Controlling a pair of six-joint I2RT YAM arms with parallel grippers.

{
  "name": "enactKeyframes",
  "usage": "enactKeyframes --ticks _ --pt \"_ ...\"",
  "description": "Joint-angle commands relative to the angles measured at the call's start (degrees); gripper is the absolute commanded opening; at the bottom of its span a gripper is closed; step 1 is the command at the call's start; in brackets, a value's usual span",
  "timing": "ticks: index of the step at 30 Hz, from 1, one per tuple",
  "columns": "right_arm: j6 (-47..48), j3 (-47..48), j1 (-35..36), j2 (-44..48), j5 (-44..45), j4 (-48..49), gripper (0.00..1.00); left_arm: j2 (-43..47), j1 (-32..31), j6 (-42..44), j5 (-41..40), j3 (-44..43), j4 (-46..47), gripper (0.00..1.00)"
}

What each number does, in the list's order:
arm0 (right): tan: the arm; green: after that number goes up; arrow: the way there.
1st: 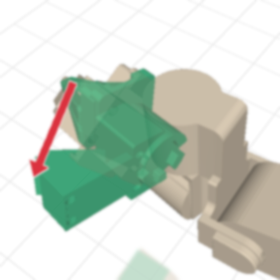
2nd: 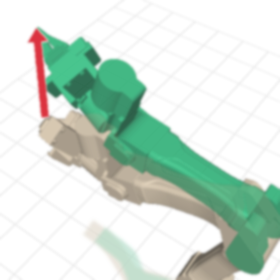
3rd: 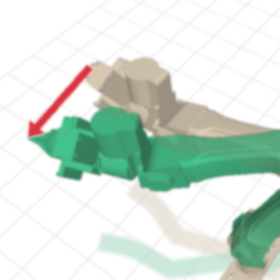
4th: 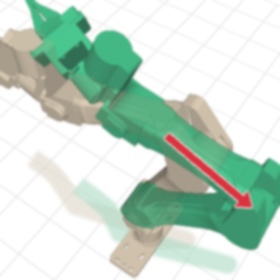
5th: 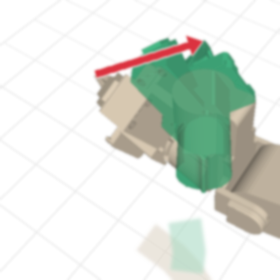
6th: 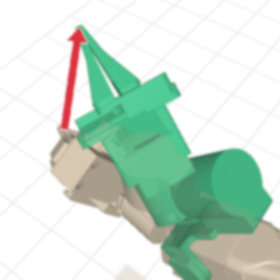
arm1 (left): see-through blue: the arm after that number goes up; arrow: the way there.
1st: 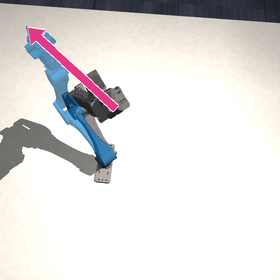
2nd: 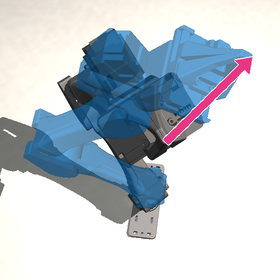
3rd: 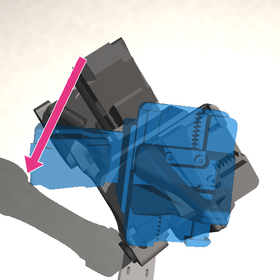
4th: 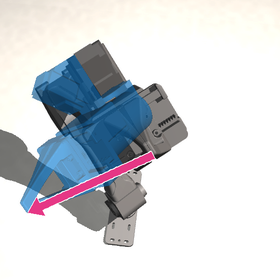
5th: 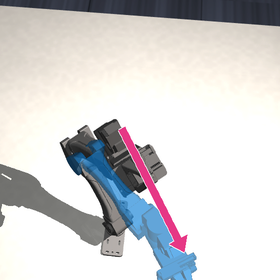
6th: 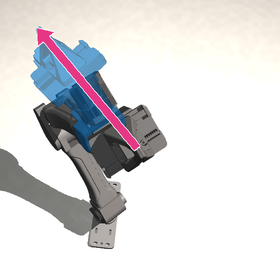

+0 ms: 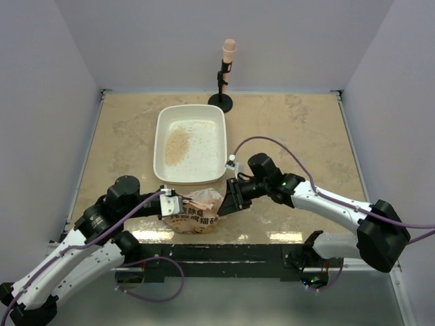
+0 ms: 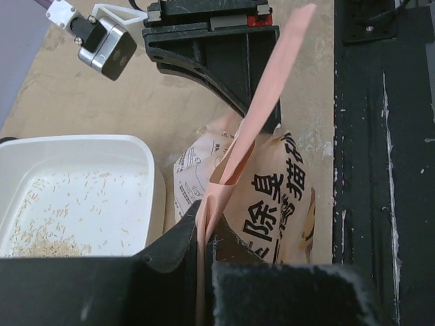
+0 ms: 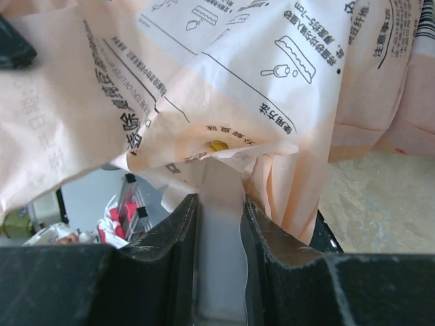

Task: Fill the litter box with clean litter

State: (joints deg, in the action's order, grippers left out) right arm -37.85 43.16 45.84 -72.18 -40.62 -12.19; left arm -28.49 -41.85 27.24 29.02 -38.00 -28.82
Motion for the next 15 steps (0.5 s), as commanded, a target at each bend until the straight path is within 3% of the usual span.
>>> enactKeyframes --ticks 1,8,15 --pt "-0.2 -10.0 -2.3 0.0 -12.5 8.7 0.0 2.2 0.3 2.6 -4.9 -3.4 1.4 0.0" --pt "-6.3 -18.4 -3.0 -1.2 -16.8 30.1 0.0 2.8 0.4 5.5 -11.0 -4.5 -4.6 0.0" --pt "-11.6 -20.5 -3.0 -1.2 -14.7 40.6 0.0 5.8 0.4 6.7 -21.1 -14.2 -7.6 0.0"
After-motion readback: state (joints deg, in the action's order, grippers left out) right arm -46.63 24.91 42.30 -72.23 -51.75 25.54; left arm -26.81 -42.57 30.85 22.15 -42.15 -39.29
